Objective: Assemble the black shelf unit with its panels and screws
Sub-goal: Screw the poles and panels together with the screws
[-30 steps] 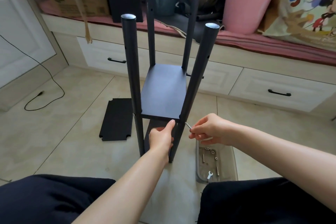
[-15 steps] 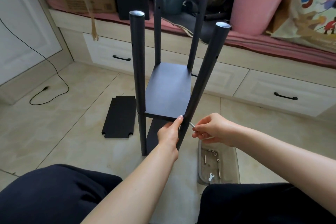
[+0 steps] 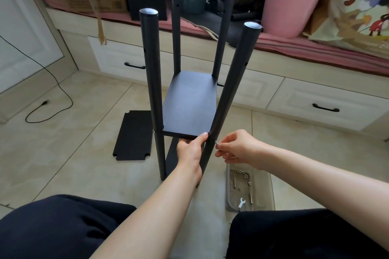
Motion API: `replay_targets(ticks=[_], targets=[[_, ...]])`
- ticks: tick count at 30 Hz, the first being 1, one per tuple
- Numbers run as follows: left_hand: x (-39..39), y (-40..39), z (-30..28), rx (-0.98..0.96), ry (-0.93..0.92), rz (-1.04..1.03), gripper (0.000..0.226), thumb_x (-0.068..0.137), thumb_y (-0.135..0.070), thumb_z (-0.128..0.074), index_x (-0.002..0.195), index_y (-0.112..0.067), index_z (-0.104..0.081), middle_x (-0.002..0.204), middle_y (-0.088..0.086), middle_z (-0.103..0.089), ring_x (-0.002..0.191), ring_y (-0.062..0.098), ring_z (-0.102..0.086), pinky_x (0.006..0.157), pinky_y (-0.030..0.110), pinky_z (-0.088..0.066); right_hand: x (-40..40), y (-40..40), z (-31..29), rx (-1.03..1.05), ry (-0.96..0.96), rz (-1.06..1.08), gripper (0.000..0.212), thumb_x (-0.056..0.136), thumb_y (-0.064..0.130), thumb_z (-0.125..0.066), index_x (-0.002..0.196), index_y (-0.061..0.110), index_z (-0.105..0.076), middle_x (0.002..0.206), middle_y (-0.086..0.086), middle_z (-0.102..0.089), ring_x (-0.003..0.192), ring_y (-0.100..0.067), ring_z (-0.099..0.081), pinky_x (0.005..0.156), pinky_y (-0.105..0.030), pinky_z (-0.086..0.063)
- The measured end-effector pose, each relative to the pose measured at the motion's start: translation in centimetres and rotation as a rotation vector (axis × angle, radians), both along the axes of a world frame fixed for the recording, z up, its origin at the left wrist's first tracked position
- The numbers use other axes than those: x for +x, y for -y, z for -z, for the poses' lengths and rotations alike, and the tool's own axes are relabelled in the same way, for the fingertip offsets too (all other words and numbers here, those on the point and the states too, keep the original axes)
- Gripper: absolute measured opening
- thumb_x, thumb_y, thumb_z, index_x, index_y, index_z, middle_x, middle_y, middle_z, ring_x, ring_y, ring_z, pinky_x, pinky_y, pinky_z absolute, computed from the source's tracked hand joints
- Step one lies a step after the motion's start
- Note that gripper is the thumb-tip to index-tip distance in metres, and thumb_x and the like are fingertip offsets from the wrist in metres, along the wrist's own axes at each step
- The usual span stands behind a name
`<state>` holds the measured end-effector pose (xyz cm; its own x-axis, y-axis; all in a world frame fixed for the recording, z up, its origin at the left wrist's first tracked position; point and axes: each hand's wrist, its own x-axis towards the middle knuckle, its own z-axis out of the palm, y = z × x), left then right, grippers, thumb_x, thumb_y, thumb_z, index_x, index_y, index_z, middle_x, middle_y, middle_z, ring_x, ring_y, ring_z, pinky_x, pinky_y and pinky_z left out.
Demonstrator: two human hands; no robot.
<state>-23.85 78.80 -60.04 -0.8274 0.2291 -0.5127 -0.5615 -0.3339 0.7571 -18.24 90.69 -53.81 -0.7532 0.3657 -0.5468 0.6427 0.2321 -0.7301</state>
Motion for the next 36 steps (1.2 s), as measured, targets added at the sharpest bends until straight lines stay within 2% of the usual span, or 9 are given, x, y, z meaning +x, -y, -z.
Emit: replay_targets(ticks=[2, 4, 9, 12, 18, 24, 29, 32, 36], targets=[[-0.1, -0.1, 0.3, 0.000, -0.014, 0.011, 0.030, 0.087, -0.014, -0.076, 0.114, -0.016, -0.063, 0.102, 0.002, -0.075, 0.094, 0.021, -0.073, 0.057, 0.018, -0.053, -0.1, 0.0, 0.1, 0.003, -0.004, 0.001, 0.017, 0.096, 0.021, -0.065, 0.090, 0.006, -0.068, 0.077, -0.006, -0.076, 0.053, -0.007, -0.060, 0.066, -0.025, -0.060], [-0.3, -0.1, 0.5, -0.005, -0.032, 0.019, 0.032, 0.088, -0.013, -0.076, 0.117, -0.014, -0.061, 0.104, 0.004, -0.075, 0.095, 0.021, -0.073, 0.063, 0.021, -0.054, -0.1, 0.0, 0.1, 0.005, -0.015, 0.004, 0.016, 0.096, 0.020, -0.064, 0.089, 0.006, -0.067, 0.074, -0.006, -0.075, 0.053, -0.007, -0.059, 0.068, -0.026, -0.060], [-0.5, -0.1, 1.1, -0.015, -0.072, 0.066, 0.041, 0.088, -0.015, -0.076, 0.125, -0.010, -0.058, 0.115, 0.009, -0.071, 0.106, 0.026, -0.069, 0.092, 0.036, -0.056, 0.0, 0.2, 0.2, 0.029, -0.052, 0.027, 0.015, 0.096, 0.016, -0.063, 0.088, 0.004, -0.067, 0.074, -0.008, -0.074, 0.053, -0.010, -0.057, 0.066, -0.026, -0.060], [-0.6, -0.1, 1.3, -0.012, -0.085, 0.068, 0.041, 0.088, -0.015, -0.076, 0.125, -0.010, -0.058, 0.114, 0.009, -0.071, 0.105, 0.026, -0.069, 0.093, 0.038, -0.056, -0.1, 0.5, 0.2, 0.068, -0.063, 0.038, 0.016, 0.097, 0.016, -0.063, 0.090, 0.002, -0.067, 0.082, -0.014, -0.075, 0.055, -0.012, -0.056, 0.066, -0.026, -0.060], [-0.5, 0.0, 1.3, -0.014, -0.106, 0.081, 0.040, 0.090, -0.016, -0.074, 0.126, -0.010, -0.057, 0.114, 0.008, -0.070, 0.106, 0.026, -0.068, 0.096, 0.039, -0.055, -0.3, 0.7, 0.2, 0.127, -0.072, 0.040, 0.018, 0.097, 0.018, -0.062, 0.090, 0.003, -0.069, 0.085, -0.013, -0.076, 0.057, -0.012, -0.058, 0.074, -0.031, -0.062], [-0.5, -0.1, 1.3, -0.012, -0.106, 0.079, 0.041, 0.091, -0.016, -0.074, 0.127, -0.009, -0.056, 0.114, 0.007, -0.070, 0.106, 0.024, -0.068, 0.092, 0.034, -0.055, -0.5, 0.7, 0.4, 0.141, -0.095, 0.024, 0.018, 0.096, 0.020, -0.064, 0.093, 0.004, -0.071, 0.083, -0.008, -0.076, 0.065, -0.013, -0.063, 0.068, -0.025, -0.061], [-0.6, -0.1, 1.3, -0.009, -0.090, 0.072, 0.037, 0.091, -0.016, -0.073, 0.123, -0.009, -0.058, 0.110, 0.008, -0.072, 0.099, 0.023, -0.071, 0.077, 0.029, -0.057, -0.2, 0.3, 0.3, 0.006, -0.091, 0.013, 0.013, 0.088, 0.013, -0.074, 0.089, 0.002, -0.068, 0.076, -0.008, -0.072, 0.062, -0.011, -0.065, 0.064, -0.022, -0.059], [-0.6, -0.1, 1.3, -0.017, -0.084, 0.075, 0.036, 0.091, -0.017, -0.074, 0.122, -0.009, -0.058, 0.105, 0.007, -0.073, 0.094, 0.023, -0.073, 0.070, 0.027, -0.056, 0.0, -0.1, 0.2, 0.021, -0.081, -0.027, 0.015, 0.084, 0.006, -0.077, 0.094, 0.001, -0.067, 0.078, -0.010, -0.071, 0.065, -0.012, -0.068, 0.069, -0.027, -0.061], [-0.6, -0.1, 1.3, -0.041, -0.087, 0.072, 0.039, 0.090, -0.020, -0.075, 0.123, -0.010, -0.058, 0.106, 0.007, -0.072, 0.097, 0.023, -0.072, 0.071, 0.027, -0.055, 0.0, -0.1, 0.3, 0.119, -0.073, -0.066, 0.010, 0.087, 0.010, -0.073, 0.095, 0.005, -0.069, 0.089, -0.011, -0.076, 0.072, -0.013, -0.069, 0.079, -0.035, -0.060]])
